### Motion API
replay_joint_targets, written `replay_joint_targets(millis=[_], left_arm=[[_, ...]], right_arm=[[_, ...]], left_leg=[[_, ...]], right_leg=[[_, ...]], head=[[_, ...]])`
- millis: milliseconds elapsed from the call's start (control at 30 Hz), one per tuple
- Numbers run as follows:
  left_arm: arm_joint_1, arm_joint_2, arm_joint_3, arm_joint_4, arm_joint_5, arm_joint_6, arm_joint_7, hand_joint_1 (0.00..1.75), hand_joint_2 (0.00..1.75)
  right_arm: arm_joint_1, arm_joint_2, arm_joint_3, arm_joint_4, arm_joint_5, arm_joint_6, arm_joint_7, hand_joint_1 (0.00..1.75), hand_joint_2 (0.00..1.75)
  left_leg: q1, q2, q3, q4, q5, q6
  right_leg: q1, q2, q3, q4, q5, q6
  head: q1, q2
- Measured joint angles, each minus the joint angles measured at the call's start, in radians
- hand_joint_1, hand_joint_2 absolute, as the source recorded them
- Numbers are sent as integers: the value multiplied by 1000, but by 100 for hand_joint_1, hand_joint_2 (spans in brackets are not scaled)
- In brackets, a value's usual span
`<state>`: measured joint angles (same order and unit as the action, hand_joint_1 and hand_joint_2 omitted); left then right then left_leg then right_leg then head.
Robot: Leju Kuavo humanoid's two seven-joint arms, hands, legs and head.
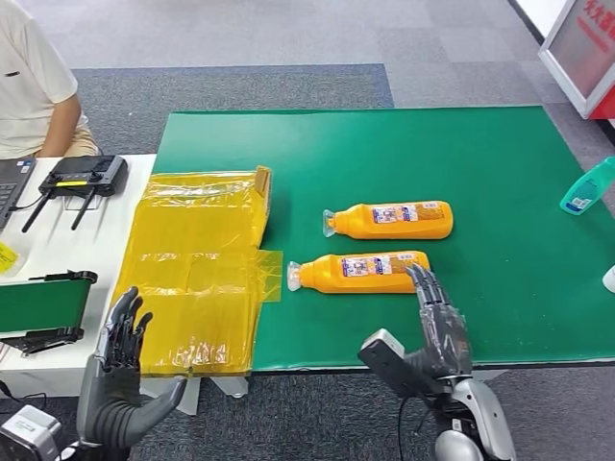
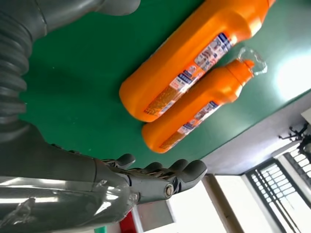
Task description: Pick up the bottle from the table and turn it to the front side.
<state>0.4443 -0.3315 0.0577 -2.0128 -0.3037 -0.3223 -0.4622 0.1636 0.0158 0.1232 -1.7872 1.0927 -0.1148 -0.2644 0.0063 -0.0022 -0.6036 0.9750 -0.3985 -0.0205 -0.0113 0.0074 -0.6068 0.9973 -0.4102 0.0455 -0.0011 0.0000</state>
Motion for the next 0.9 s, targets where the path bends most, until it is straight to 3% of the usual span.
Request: replay_joint_targets(millis=[367,900], left_arm=[[-47,31,1,38,48,10,18,0,175],[-61,74,-8,93,110,5,38,0,175]], right_arm=[[-237,-126,163,244,136,58,148,0,175],[-419,-167,243,419,223,71,193,0,175]], left_leg=[[0,0,0,0,1,0],[0,0,0,0,1,0]], right_leg=[[0,0,0,0,1,0],[0,0,-1,0,1,0]], head=[[0,0],[0,0]])
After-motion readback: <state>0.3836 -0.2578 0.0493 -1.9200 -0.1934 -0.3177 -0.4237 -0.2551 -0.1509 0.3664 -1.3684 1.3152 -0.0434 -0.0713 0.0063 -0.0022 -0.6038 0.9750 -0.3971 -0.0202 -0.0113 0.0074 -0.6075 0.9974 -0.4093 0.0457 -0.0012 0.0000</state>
